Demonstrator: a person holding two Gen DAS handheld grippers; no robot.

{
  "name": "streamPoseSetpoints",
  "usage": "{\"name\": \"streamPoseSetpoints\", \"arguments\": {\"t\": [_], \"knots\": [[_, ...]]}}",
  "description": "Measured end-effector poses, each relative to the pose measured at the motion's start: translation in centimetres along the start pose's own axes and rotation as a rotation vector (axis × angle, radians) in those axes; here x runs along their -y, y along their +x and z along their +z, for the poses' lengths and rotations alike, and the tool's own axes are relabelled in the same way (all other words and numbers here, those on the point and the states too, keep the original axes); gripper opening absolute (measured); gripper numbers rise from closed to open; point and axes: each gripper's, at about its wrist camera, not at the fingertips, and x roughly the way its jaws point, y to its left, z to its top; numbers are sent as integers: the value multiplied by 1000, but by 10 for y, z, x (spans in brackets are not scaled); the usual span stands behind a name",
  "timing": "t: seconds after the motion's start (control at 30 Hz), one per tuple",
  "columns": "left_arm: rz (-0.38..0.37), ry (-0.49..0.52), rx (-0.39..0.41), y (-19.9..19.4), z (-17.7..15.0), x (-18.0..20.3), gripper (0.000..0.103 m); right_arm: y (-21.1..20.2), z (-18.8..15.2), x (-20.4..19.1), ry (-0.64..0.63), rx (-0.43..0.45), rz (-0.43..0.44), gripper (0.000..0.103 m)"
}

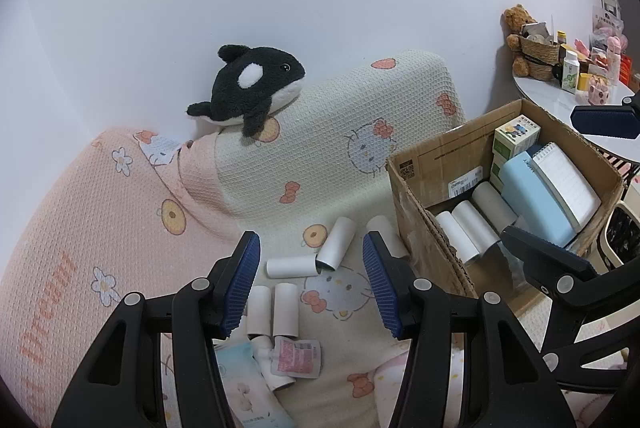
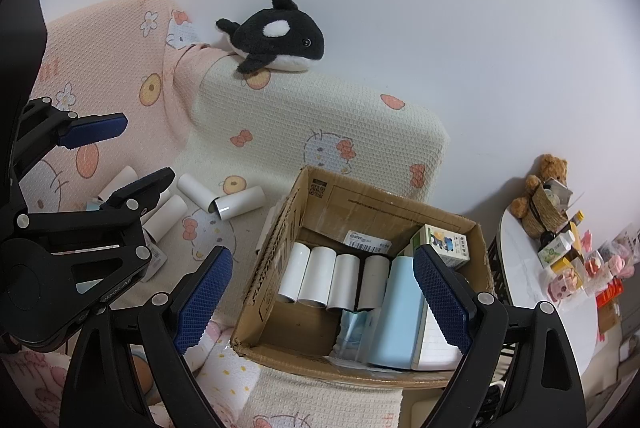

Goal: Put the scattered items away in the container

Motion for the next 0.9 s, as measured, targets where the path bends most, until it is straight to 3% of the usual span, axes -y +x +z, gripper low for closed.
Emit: {"name": "streamPoseSetpoints", "arguments": {"t": [0.9], "knots": [[7,9,-5,3,1,1,58,1,3,1,4,5,-7,91]]}}
